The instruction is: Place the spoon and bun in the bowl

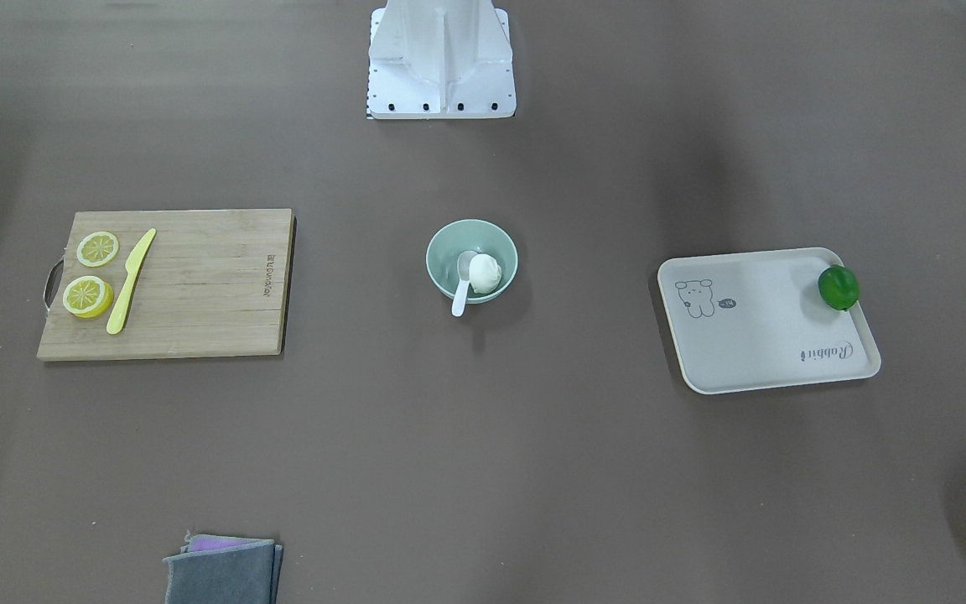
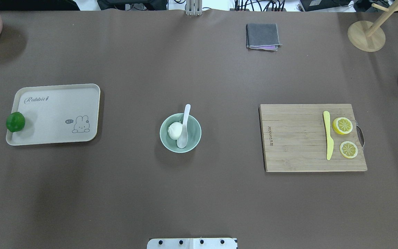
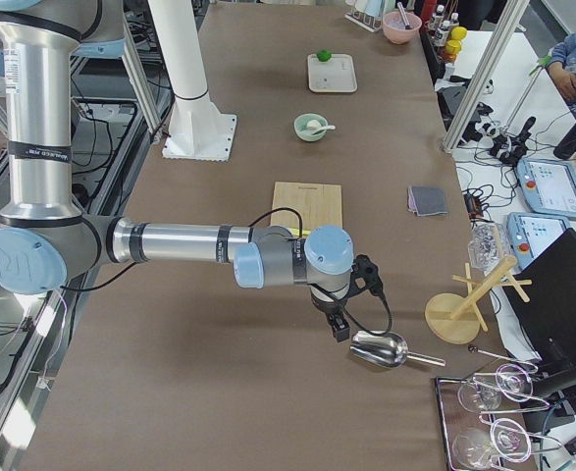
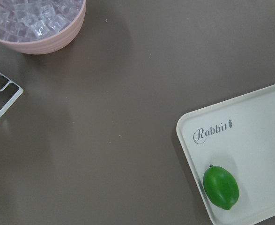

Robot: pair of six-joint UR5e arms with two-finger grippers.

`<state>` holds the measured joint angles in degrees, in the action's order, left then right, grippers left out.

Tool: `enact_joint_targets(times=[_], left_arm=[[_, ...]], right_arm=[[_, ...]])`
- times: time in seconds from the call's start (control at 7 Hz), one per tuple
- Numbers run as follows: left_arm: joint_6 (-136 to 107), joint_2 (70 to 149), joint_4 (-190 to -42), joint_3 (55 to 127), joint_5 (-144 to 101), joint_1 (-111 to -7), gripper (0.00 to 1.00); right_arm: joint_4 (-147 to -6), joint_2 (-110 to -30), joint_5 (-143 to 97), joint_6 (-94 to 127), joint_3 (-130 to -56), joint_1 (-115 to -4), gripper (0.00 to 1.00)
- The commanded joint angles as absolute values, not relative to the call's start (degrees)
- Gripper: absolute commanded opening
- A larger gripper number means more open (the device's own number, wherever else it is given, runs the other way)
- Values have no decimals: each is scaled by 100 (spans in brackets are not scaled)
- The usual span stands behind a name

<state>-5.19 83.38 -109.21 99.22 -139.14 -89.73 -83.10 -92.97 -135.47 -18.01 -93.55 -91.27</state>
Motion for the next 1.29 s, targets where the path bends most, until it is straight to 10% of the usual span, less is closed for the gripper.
enact_joint_targets(times=[0.0,1.14], left_arm=[[-501,8236,-10468,9897,-13730,-8965,98],[-475,7639,-10248,10239,-13799,-9228,98]], right_arm=[[-8314,-9220,-13544,-1671,-9316,-9132,100],[-8165,-9106,-13456,-1257,-8877,-9123,100]])
